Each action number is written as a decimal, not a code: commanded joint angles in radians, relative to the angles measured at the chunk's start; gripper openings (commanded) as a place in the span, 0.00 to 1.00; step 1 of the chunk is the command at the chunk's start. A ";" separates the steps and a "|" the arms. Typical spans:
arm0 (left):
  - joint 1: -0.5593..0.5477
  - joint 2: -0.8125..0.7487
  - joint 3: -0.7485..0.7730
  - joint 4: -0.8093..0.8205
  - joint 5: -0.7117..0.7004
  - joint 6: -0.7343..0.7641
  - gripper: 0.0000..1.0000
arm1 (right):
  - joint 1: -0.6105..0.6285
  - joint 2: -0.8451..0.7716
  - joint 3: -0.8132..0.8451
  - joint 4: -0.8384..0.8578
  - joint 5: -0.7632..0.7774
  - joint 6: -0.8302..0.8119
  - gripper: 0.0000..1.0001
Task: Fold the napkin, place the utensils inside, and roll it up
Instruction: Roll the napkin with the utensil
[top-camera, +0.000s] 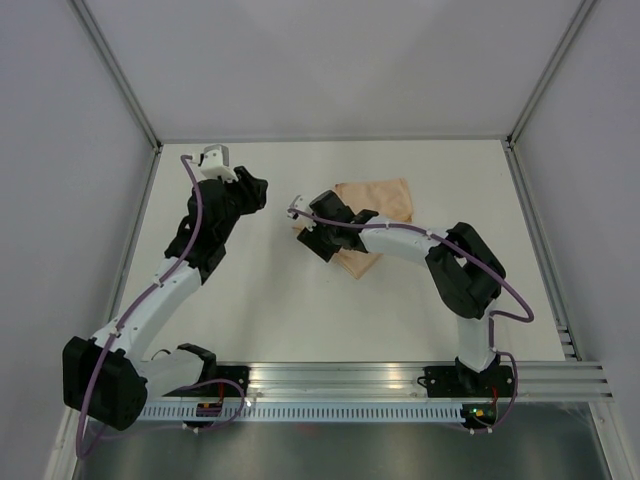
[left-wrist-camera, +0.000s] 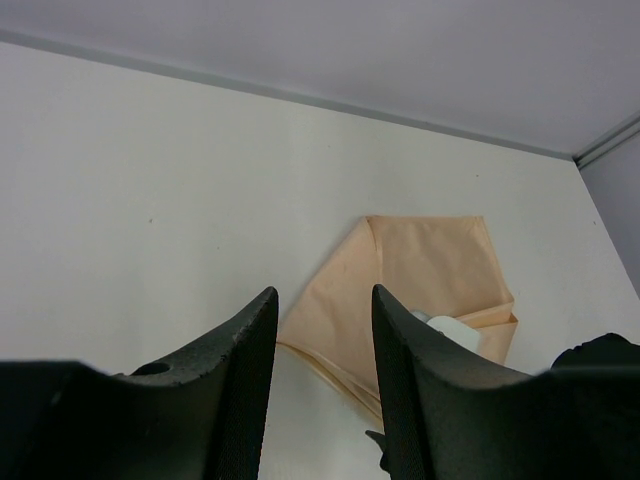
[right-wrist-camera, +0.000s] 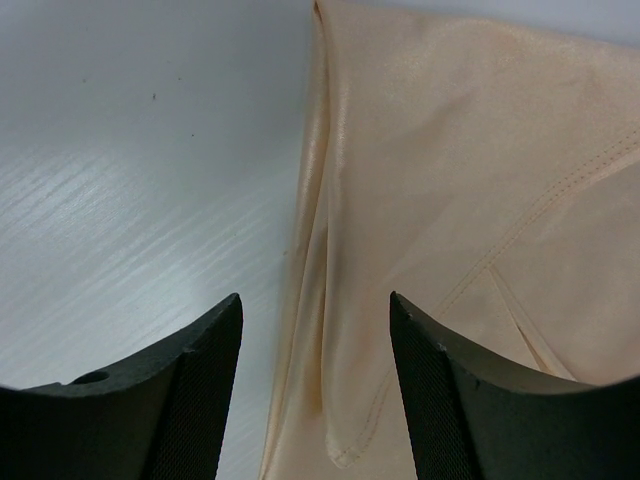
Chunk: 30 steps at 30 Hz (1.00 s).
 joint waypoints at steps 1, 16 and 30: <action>0.007 0.006 -0.017 0.016 0.029 -0.011 0.49 | 0.009 0.025 0.010 0.019 0.052 0.012 0.67; 0.014 0.004 -0.028 0.013 0.042 -0.006 0.48 | 0.012 0.062 -0.037 0.063 0.087 0.001 0.63; 0.014 0.004 -0.022 0.004 0.050 0.008 0.48 | 0.010 0.078 -0.100 0.081 0.053 -0.016 0.50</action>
